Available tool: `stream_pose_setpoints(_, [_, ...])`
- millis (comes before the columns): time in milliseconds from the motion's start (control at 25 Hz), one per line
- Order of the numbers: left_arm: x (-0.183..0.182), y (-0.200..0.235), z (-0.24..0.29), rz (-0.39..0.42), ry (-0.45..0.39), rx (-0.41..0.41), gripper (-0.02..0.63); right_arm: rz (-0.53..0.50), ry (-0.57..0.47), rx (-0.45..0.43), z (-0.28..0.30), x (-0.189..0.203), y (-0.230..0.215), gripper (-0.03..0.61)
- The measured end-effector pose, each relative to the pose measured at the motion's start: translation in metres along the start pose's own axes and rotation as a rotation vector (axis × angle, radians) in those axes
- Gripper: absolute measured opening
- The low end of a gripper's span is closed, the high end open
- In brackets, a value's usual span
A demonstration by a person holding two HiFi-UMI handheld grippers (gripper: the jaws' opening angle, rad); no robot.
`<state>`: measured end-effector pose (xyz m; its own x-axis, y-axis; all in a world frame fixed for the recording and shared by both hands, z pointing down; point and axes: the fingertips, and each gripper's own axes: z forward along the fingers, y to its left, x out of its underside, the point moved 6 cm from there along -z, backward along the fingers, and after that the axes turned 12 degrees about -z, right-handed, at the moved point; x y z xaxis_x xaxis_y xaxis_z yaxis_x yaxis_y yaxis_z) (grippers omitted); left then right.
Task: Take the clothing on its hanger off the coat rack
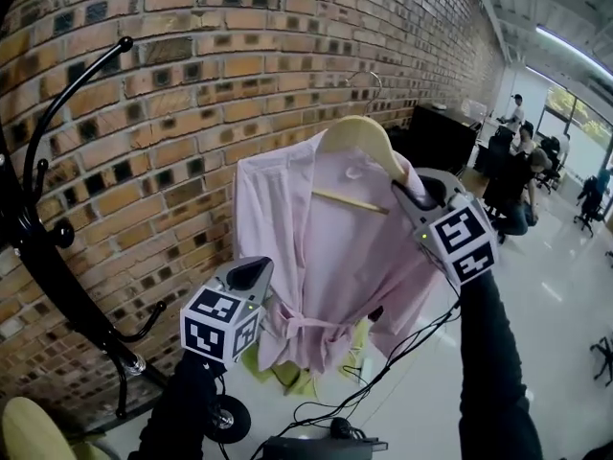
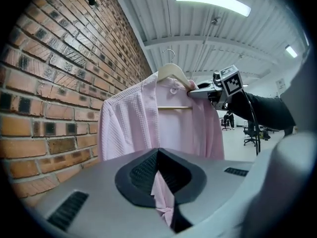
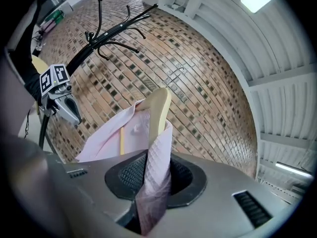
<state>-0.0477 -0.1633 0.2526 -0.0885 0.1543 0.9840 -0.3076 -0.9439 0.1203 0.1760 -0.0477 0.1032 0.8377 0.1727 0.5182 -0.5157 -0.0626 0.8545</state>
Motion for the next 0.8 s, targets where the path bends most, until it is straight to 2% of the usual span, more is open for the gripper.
stream_pose_setpoints(240, [-0.014,0.009,0.070,0.000,-0.032,-0.150,0.000,-0.026,-0.153,-0.081,0.067,0.051,-0.041,0.077])
stream_pose_setpoints(520, [-0.025,-0.002,0.143,-0.053,-0.058,-0.356,0.000,-0.069,-0.317,-0.216,0.148,0.108,-0.082,0.077])
stream_pose_setpoints(640, [-0.019,-0.001,0.159,-0.079,-0.047,-0.425,0.000,-0.082,-0.374,-0.274,0.181,0.124,-0.079,0.077])
stream_pose_setpoints(800, [-0.004,0.011,0.168,-0.119,-0.012,-0.482,0.000,-0.067,-0.440,-0.341,0.218,0.137,-0.051,0.077])
